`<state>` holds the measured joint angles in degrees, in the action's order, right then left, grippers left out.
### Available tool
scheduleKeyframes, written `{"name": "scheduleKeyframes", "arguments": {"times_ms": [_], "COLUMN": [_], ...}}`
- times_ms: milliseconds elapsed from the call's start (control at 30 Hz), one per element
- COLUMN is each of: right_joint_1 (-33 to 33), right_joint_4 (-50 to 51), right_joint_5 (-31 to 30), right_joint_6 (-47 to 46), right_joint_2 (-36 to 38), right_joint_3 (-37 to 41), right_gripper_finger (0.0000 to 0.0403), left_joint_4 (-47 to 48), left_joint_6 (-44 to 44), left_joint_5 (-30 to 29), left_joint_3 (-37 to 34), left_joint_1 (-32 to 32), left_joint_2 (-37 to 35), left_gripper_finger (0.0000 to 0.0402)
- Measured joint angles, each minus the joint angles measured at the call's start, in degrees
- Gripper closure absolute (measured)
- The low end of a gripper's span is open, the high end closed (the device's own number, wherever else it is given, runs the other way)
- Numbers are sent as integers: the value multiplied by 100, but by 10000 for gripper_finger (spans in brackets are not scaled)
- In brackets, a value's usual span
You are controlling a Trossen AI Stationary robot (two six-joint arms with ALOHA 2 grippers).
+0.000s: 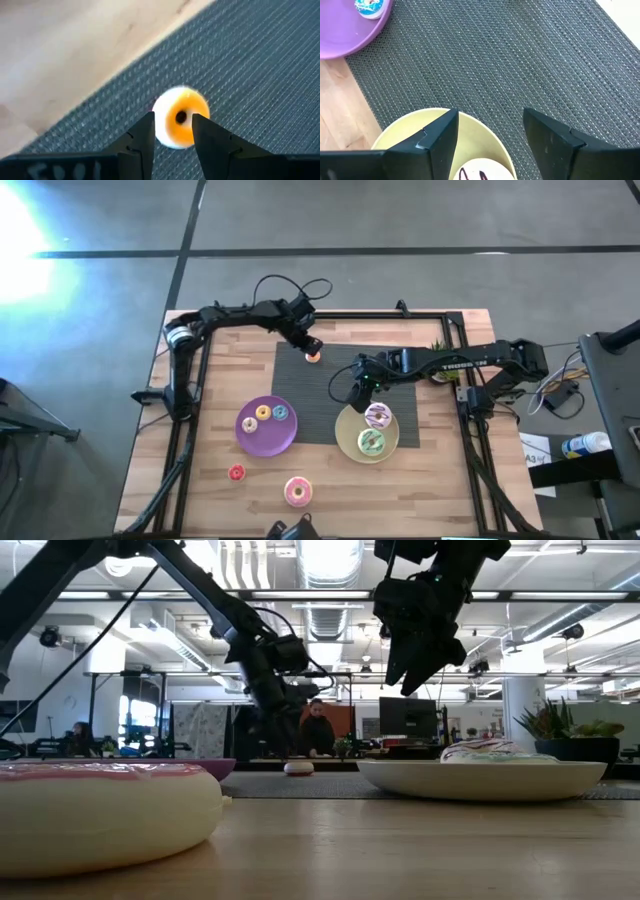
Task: Pick & Place donuts
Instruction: Put the small red donut on the purple plate
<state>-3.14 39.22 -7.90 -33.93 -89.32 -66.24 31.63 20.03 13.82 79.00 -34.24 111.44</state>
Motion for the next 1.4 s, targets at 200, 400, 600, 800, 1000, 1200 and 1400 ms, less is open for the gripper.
{"name": "scheduleKeyframes", "arguments": {"times_ms": [200,400,600,800,1000,1200,1400], "right_joint_1": [0,0,0,-2,0,19,109], "right_joint_4": [-2,-4,-9,-17,-235,-1246,-1847], "right_joint_5": [-32,-127,-127,-125,-122,-120,-114], "right_joint_6": [7,52,72,107,1398,4077,6211], "right_joint_2": [0,0,0,0,0,0,0], "right_joint_3": [2,2,2,2,4,4,4], "right_gripper_finger": [188,188,188,188,188,188,188], "left_joint_4": [126,71,-180,-207,390,439,130], "left_joint_6": [7,0,-48,-79,-243,-77,178], "left_joint_5": [68,86,64,249,3193,4121,4489], "left_joint_3": [-28,-24,-26,-30,-72,-98,-138], "left_joint_1": [2,17,49,46,31,279,529], "left_joint_2": [217,336,346,177,-256,-293,-295], "left_gripper_finger": [298,310,385,400,401,401,401]}}
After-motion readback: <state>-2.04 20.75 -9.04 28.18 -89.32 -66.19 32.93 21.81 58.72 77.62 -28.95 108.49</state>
